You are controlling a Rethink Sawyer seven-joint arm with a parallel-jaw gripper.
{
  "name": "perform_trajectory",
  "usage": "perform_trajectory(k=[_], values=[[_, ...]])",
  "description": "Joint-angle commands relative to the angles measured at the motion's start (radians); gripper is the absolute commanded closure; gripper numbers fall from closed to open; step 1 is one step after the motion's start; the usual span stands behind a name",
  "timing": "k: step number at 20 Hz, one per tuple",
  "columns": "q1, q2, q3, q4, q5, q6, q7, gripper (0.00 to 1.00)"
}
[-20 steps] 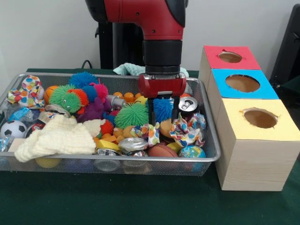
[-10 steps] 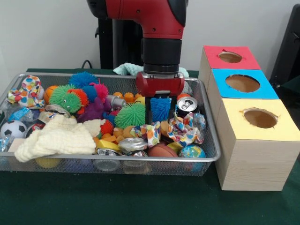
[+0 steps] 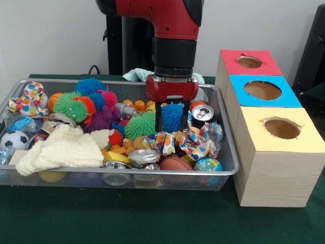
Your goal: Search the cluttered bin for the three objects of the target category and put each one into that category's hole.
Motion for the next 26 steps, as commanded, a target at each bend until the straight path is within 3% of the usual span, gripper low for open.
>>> perform_trajectory(k=[1,26], values=[[0.0,0.015,0.02,-0.072,-0.02,0.105,0.058,0.0],[0.012,0.032,0.019,-0.08,-0.013,0.091,0.07,0.0]])
